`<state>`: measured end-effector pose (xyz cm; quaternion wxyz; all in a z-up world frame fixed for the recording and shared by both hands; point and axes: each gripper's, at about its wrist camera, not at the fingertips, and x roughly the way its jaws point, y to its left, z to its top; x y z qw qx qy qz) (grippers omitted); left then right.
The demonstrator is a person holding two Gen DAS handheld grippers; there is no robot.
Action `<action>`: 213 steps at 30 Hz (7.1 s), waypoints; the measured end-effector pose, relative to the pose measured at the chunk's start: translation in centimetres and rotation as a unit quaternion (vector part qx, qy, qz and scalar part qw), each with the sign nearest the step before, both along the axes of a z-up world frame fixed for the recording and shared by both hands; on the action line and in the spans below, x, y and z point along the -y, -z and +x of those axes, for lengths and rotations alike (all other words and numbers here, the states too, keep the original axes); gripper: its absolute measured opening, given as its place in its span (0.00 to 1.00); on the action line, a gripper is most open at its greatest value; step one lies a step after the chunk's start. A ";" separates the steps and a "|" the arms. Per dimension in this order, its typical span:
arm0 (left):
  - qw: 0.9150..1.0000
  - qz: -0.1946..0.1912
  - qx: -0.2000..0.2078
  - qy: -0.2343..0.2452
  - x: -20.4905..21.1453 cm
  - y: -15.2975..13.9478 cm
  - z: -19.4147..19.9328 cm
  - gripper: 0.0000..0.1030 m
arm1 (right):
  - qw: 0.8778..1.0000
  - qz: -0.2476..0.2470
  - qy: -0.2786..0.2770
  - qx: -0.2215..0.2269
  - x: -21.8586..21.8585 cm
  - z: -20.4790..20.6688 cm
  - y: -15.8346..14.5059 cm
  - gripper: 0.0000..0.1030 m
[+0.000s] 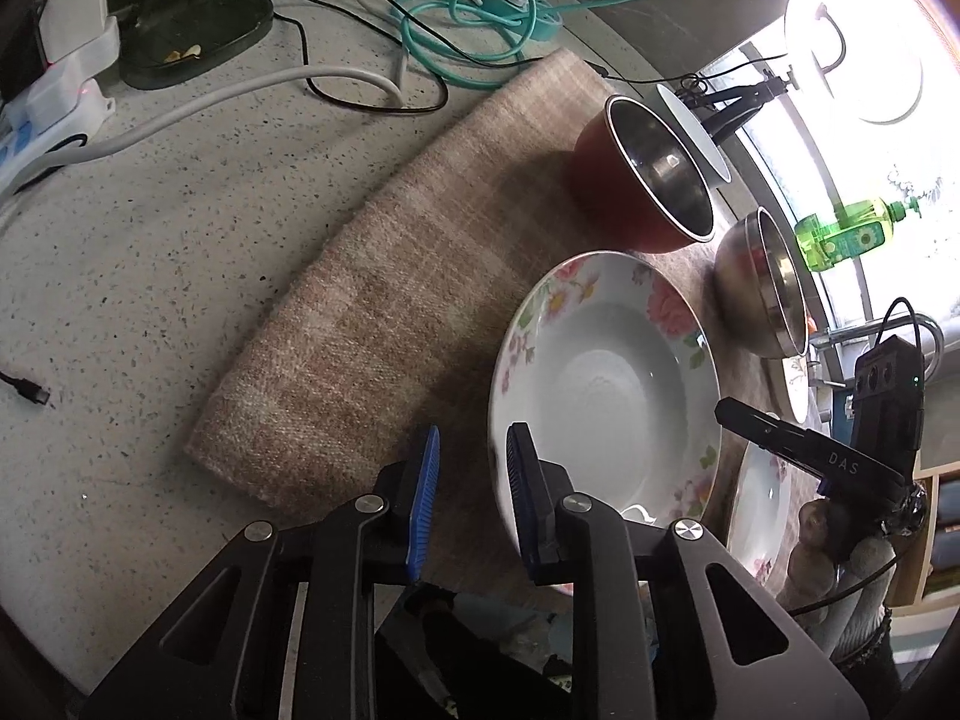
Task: Organize plates and bowls
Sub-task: 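Close the right gripper on the pink-rose plate rim and lift it, then carry the pink-rose plate and lower it onto the small pink-flower plate, then open the right gripper to release the stacked plates and withdraw, then move the right gripper toward the white gold-leaf plate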
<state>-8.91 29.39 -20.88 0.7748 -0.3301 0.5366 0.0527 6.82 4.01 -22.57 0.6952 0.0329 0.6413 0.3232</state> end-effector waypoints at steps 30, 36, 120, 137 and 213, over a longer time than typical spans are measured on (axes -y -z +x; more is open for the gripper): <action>1.000 0.008 0.000 0.024 1.0 0.2 1.5 0.06 | 0.999 0.022 0.002 -0.042 -0.5 0.7 1.2 0.06; 1.000 0.012 0.000 0.025 1.1 0.2 1.5 0.06 | 0.998 0.028 0.005 -0.050 -0.2 0.8 1.4 0.07; 0.968 0.022 0.026 0.249 23.6 -2.3 9.0 0.06 | 0.968 0.049 0.238 -0.057 27.4 -3.1 -0.8 0.07; 0.963 0.041 0.016 0.265 24.3 -1.5 8.9 0.06 | 0.972 0.028 0.229 -0.050 26.9 -3.0 -0.3 0.07; 0.992 0.003 0.087 0.089 31.6 -7.8 10.9 0.11 | 0.976 -0.095 -0.086 0.174 23.5 9.4 -13.0 0.23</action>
